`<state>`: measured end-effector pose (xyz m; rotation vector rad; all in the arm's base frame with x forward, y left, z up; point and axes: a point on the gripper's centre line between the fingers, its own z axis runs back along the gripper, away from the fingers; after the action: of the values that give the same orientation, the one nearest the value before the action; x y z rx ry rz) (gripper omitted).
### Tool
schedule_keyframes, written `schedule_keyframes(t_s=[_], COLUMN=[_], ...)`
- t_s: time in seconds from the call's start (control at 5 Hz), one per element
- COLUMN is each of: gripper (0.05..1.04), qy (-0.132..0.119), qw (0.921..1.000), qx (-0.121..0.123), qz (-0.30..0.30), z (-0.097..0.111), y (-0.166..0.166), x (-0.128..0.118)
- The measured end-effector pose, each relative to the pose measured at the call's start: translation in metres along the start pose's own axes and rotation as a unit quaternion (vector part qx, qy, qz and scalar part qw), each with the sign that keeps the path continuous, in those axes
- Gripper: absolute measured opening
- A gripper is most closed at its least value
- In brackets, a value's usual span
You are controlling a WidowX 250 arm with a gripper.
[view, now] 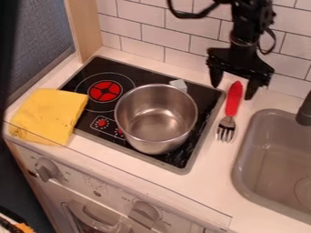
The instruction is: Take the fork and put it on top of the left burner
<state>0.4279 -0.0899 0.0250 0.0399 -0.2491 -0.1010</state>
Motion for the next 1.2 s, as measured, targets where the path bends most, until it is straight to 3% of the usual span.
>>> schedule_keyframes(t_s=[0.2,0.6,1.0,1.2], gripper=[0.954,0.422,0.409,0.409], qy=[0.014,0.021,0.022,0.006], qw=[0.9998,0.9994,0.9996,0.9994], qx=[0.009,0.022,0.02,-0.001], qz=[-0.006,-0.014,0.001,0.033], z=[-0.014,-0.019,-0.021,-0.018], y=[-0.007,-0.006,-0.004,0.0], x=[0.003,0.011,-0.001,-0.001])
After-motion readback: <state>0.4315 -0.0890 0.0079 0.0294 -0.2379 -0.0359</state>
